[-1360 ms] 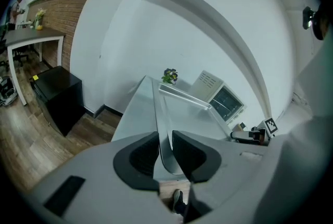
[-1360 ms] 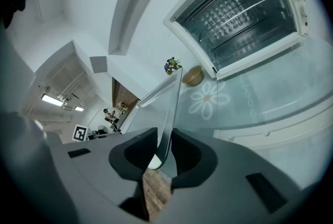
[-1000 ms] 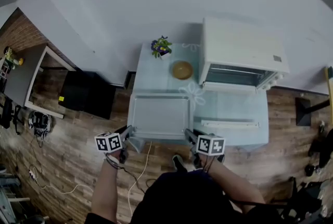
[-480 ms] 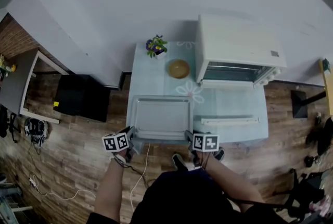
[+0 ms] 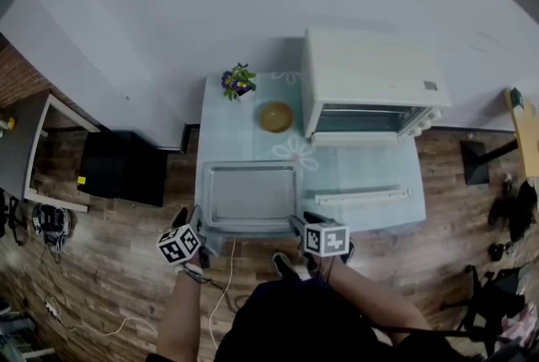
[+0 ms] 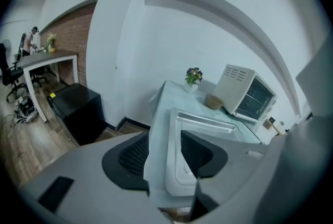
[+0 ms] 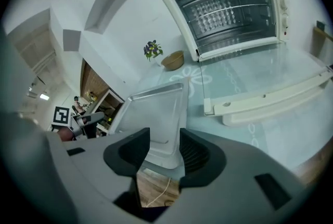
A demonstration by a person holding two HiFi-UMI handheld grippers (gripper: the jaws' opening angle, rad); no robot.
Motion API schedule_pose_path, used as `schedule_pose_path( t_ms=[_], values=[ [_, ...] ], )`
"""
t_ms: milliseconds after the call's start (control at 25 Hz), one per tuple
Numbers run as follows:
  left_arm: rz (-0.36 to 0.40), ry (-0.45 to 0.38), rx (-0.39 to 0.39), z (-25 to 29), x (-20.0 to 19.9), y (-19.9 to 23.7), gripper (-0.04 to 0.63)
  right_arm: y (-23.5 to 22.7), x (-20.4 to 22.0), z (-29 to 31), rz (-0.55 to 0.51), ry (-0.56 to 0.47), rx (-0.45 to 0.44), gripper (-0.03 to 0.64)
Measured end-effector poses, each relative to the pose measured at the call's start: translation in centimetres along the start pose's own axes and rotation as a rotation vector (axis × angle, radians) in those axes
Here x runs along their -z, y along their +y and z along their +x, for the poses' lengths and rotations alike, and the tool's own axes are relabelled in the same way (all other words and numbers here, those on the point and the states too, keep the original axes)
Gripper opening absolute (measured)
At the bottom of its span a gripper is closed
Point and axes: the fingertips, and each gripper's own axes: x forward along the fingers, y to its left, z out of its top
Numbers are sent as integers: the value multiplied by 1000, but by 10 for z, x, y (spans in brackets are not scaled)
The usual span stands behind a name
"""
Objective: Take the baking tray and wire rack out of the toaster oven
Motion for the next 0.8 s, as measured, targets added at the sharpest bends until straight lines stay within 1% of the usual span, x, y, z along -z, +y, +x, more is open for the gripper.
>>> schedule_pose_path(
  t_ms=[80, 160, 200, 280, 360, 440, 520, 640, 720, 800],
  values=[
    [0, -78, -5, -6, -24, -11, 184, 6, -16, -12, 28, -55, -54, 161],
    [-11, -139, 30, -8, -45, -31, 184, 5, -38, -28, 42, -128, -88, 153],
    [-18, -162, 65, -8, -54, -46, 184, 2, -50, -37, 50, -168, -98, 152],
    [-41, -189, 165, -7, -69, -84, 181, -10, -75, -56, 77, -246, -110, 152],
    [-82, -198, 272, -4, -78, -128, 178, -29, -99, -75, 124, -316, -110, 149],
    [-134, -207, 353, 1, -86, -169, 167, -55, -119, -94, 177, -372, -89, 119],
    [-168, -213, 413, 7, -90, -209, 152, -83, -135, -112, 225, -418, -66, 112],
    [-192, -205, 504, 15, -92, -273, 150, -124, -157, -140, 280, -486, -51, 114],
    [-209, -202, 556, 20, -94, -312, 150, -147, -172, -157, 310, -525, -53, 117],
    [-227, -201, 590, 28, -96, -347, 152, -169, -186, -170, 352, -557, -69, 115]
  ],
)
